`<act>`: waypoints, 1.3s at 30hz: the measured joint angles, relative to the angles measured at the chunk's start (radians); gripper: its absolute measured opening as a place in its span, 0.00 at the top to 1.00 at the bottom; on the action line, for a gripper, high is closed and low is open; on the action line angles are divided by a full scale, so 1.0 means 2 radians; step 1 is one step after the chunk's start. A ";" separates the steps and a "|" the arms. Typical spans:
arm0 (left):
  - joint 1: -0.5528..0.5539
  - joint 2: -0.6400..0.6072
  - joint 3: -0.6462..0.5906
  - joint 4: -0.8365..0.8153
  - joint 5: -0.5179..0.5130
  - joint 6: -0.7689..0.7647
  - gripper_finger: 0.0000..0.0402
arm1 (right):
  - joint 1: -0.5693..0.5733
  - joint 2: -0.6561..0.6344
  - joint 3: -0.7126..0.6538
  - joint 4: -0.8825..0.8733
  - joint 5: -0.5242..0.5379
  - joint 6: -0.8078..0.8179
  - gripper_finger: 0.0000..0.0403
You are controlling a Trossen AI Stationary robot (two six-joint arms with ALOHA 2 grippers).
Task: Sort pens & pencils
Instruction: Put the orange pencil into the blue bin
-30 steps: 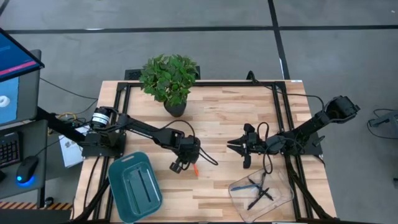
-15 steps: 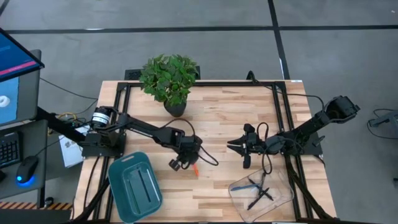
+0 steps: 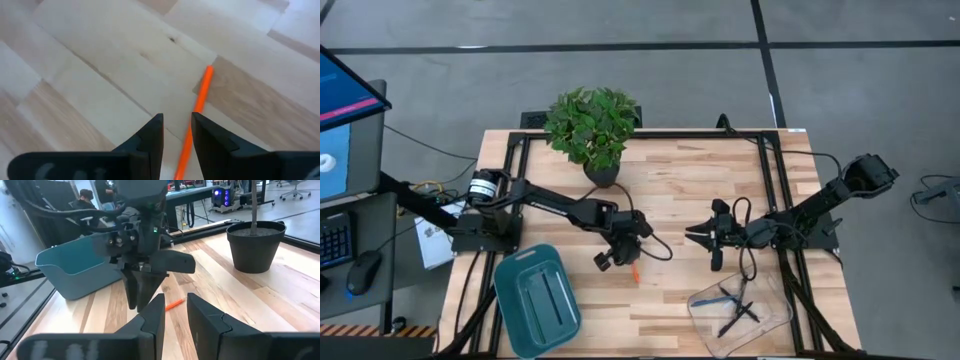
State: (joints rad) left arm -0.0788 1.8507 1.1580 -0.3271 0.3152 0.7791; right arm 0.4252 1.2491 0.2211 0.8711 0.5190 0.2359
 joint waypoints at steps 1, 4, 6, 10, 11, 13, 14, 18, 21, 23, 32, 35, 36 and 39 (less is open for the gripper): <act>0.004 0.000 0.000 0.000 0.011 0.003 0.77 | 0.000 0.000 0.000 -0.001 0.000 0.000 0.75; 0.017 0.012 0.001 0.008 0.064 0.003 0.78 | 0.000 0.000 0.000 -0.002 0.000 0.000 0.75; 0.024 0.023 0.000 0.004 0.091 -0.002 0.80 | 0.000 0.000 0.000 -0.002 0.000 0.000 0.75; 0.026 0.053 0.000 0.013 0.098 -0.002 0.85 | 0.000 0.000 0.000 -0.008 0.000 0.000 0.75; 0.026 0.061 0.000 0.018 0.099 -0.002 0.86 | 0.000 0.000 0.000 -0.010 0.000 0.000 0.75; 0.026 0.068 0.000 0.030 0.100 -0.003 0.87 | 0.000 0.000 0.000 -0.012 0.000 0.000 0.75; 0.026 0.071 0.000 0.029 0.101 -0.003 0.87 | 0.000 0.000 0.000 -0.013 0.000 0.000 0.75; 0.026 0.077 0.000 0.048 0.108 -0.020 0.85 | 0.000 0.000 0.000 -0.014 0.000 0.000 0.75; 0.026 0.076 0.000 0.059 0.112 -0.020 0.81 | 0.000 0.000 0.000 -0.016 0.000 0.000 0.75; 0.026 0.076 0.000 0.062 0.112 -0.015 0.78 | 0.000 0.000 0.000 -0.017 0.000 0.000 0.75; 0.025 0.093 0.001 0.089 0.119 -0.033 0.73 | 0.000 0.000 0.000 -0.018 -0.003 0.001 0.75; 0.027 0.104 0.001 0.104 0.130 -0.043 0.73 | 0.001 0.000 0.000 -0.023 -0.005 0.003 0.75; 0.026 0.104 0.001 0.104 0.130 -0.047 0.73 | 0.002 0.000 0.000 -0.025 -0.005 0.007 0.75; 0.026 0.105 0.001 0.111 0.133 -0.061 0.73 | 0.005 0.000 0.000 -0.033 -0.010 0.017 0.75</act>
State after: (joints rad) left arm -0.0271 2.0598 1.1598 -0.1043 0.5805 0.6562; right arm 0.4357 1.2491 0.2214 0.8051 0.4986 0.2701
